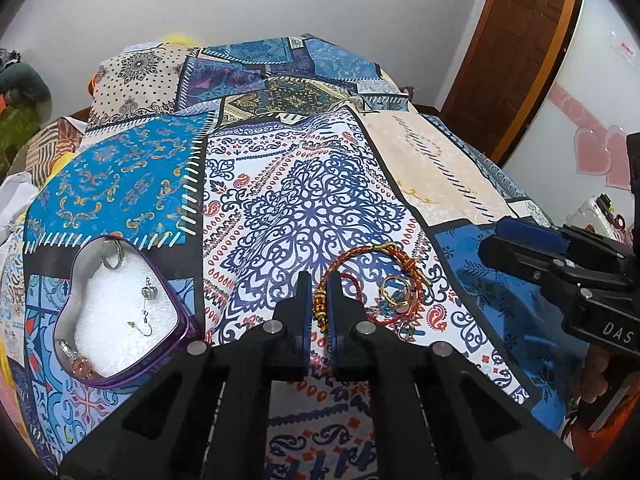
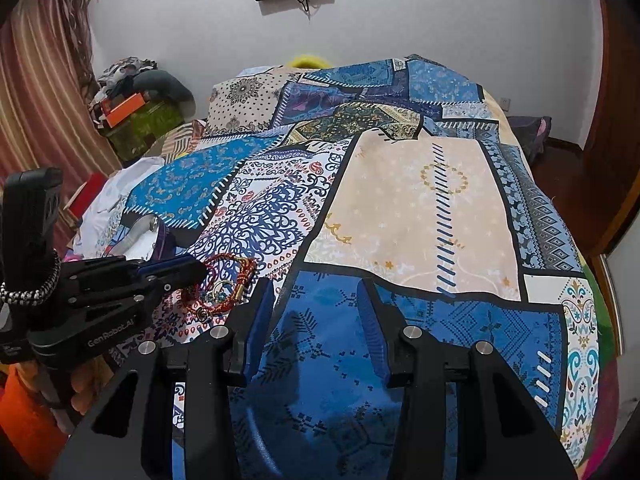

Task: Organize jewelry
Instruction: 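Carry the bracelet toward the heart tin with the left tool while the right tool grasps a gold ring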

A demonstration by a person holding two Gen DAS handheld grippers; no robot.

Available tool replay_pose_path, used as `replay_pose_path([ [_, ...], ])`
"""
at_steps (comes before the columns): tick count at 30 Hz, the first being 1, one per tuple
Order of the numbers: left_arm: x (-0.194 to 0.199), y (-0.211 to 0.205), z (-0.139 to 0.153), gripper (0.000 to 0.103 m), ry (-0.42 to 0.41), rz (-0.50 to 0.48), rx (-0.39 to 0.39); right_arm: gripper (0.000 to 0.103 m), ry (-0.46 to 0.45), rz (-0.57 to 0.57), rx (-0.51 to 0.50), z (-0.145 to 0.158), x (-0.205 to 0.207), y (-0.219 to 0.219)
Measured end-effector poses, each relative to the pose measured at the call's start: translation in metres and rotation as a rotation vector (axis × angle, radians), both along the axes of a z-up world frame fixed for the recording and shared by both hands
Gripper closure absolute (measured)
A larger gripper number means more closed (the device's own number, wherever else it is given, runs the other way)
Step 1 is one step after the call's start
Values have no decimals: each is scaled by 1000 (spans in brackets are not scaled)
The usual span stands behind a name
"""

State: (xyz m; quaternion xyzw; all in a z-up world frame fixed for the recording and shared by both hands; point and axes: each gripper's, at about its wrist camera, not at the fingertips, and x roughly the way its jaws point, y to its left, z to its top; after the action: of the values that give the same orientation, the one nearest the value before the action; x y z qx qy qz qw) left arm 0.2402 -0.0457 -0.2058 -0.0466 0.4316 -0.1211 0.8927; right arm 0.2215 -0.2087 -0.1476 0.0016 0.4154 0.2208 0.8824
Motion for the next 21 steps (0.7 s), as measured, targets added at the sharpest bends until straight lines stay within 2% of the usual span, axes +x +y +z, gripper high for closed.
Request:
replay_pose_path([
  [8,-9,13,22,98,-49,25,-55,64,-11,17,-13,3,-3,7],
  [15,-22,28,44,98,-110,50,-70,64,-15,45,-33,5,-5,18],
  [21,-30,44,46,98,-120,84,-60,64,-10,83,-61,1,-6,35],
])
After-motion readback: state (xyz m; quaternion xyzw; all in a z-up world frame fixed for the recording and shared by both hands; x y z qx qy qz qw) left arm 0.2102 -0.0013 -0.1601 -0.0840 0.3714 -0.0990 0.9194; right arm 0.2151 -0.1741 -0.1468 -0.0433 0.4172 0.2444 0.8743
